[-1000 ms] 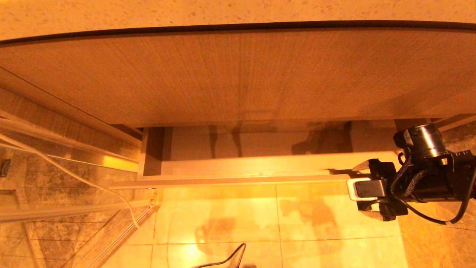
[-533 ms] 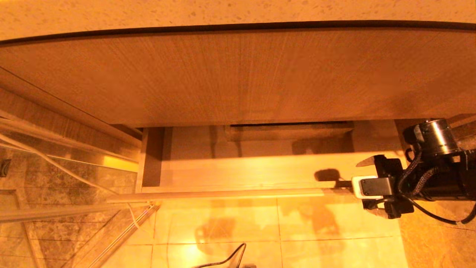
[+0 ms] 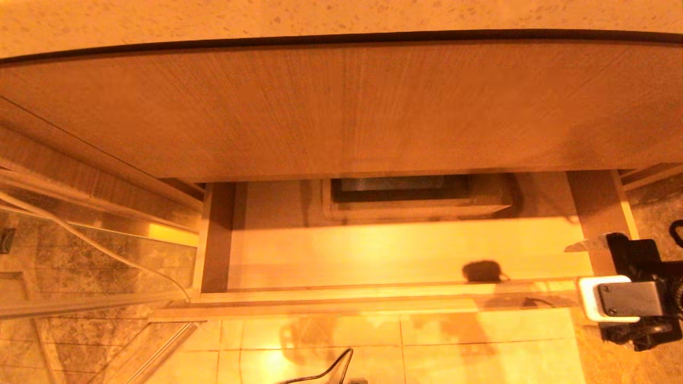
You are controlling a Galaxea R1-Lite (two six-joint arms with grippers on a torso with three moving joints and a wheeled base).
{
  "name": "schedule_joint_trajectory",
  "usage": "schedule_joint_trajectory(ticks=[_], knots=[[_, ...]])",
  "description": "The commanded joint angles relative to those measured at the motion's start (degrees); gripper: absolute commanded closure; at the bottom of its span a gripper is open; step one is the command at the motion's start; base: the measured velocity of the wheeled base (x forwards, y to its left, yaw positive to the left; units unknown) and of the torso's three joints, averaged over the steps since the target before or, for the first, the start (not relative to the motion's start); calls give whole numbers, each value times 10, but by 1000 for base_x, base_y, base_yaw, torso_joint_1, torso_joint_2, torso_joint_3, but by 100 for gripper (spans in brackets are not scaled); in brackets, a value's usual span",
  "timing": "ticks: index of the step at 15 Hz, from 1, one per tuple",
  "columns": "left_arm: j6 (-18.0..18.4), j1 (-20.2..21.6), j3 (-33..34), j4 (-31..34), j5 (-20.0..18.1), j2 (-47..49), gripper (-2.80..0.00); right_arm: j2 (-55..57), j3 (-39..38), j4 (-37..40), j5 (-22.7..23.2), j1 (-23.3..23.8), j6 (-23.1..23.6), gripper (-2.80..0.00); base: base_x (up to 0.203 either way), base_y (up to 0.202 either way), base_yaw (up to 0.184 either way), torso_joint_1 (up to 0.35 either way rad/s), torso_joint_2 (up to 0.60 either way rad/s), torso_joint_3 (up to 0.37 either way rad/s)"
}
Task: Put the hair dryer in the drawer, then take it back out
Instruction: Pull open the drawer
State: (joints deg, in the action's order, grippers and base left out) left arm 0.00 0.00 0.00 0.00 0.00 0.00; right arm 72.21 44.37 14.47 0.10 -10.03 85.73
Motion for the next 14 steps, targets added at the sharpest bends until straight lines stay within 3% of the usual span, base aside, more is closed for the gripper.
schedule_joint_trajectory(ticks=[1,2,5,14], knots=[[0,0,0,0,0,0,-280,-45,-9,1,-1,3,6,-280,0,0,0,0,0,0],[0,0,0,0,0,0,-280,-58,-13,5,-9,3,5,0,0,0,0,0,0,0],[0,0,0,0,0,0,-280,-117,-28,21,-48,3,-2,0,0,0,0,0,0,0],[0,0,0,0,0,0,-280,-300,-34,125,-49,3,-62,0,0,0,0,0,0,0]])
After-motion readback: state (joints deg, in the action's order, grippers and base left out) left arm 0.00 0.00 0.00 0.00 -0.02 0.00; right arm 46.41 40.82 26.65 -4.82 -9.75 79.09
